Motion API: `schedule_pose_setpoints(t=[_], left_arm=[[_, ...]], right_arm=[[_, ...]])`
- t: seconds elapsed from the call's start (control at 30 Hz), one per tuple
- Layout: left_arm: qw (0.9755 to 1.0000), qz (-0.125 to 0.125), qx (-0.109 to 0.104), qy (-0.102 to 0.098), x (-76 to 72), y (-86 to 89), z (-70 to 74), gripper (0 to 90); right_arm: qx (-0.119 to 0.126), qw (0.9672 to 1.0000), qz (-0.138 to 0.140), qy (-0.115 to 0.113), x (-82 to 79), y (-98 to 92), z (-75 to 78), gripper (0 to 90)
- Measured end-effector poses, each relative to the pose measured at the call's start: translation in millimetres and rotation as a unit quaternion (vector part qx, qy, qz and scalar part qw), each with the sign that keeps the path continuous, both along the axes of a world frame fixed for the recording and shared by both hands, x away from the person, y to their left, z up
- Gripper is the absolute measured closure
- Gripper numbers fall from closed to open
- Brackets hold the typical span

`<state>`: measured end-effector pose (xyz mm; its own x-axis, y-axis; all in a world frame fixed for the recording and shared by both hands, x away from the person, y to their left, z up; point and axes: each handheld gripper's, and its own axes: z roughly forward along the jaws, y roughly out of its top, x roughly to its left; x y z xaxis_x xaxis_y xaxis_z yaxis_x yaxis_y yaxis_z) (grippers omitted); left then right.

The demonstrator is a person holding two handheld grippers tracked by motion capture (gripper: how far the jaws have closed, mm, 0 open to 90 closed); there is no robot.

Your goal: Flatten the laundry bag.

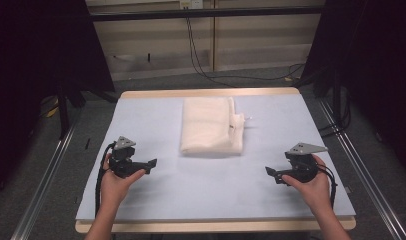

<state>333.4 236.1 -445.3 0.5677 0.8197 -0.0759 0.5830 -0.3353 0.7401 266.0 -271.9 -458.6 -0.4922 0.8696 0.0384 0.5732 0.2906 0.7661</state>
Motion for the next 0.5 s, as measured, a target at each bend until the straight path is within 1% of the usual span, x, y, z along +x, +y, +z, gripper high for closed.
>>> schedule_pose_setpoints(t=[0.03,0.07,0.1,0.13,0.17,0.23,0.33,0.37,0.4,0.43,0.5], left_arm=[[1.0000,0.001,-0.005,-0.001,-0.4,-2.2,-0.2,5.5],[1.0000,0.001,-0.006,0.001,-1.0,-3.7,-0.2,5.8],[1.0000,-0.003,-0.007,0.003,-1.2,-4.9,0.0,5.9],[1.0000,-0.006,-0.003,0.003,-1.5,-5.8,0.2,6.1],[1.0000,-0.008,-0.002,0.003,-1.9,-7.0,0.6,6.1],[0.9999,-0.010,-0.008,0.002,-2.4,-9.8,1.2,6.3],[0.9998,-0.015,-0.009,0.004,-2.8,-13.2,2.9,6.7],[0.9998,-0.017,-0.008,0.002,-2.6,-14.0,3.7,6.8],[0.9997,-0.021,-0.009,0.005,-2.8,-15.5,4.4,6.9],[0.9998,-0.018,-0.011,0.003,-2.7,-17.5,4.4,7.0],[0.9997,-0.020,-0.011,0.003,-2.1,-20.8,4.6,7.1]], right_arm=[[0.000,1.0000,0.002,0.003,-0.1,0.1,-0.2,8.2],[-0.001,1.0000,0.004,0.001,0.4,0.8,-1.0,8.3],[-0.003,1.0000,0.005,0.003,0.3,1.3,-1.0,8.3],[-0.005,1.0000,0.006,0.000,0.6,1.8,-1.3,8.4],[-0.006,1.0000,0.006,0.003,0.4,2.7,-1.2,8.5],[-0.007,0.9999,0.009,0.001,0.6,4.2,-1.2,8.5],[-0.006,0.9999,0.011,0.000,0.6,6.9,-0.8,8.6],[-0.005,0.9999,0.012,0.002,0.6,7.6,-0.6,8.6],[-0.006,0.9999,0.014,0.004,0.6,8.5,-0.5,8.7],[-0.006,0.9999,0.014,0.001,0.7,9.3,-0.7,8.8],[-0.005,0.9999,0.016,0.003,0.6,10.4,-0.5,8.9]])
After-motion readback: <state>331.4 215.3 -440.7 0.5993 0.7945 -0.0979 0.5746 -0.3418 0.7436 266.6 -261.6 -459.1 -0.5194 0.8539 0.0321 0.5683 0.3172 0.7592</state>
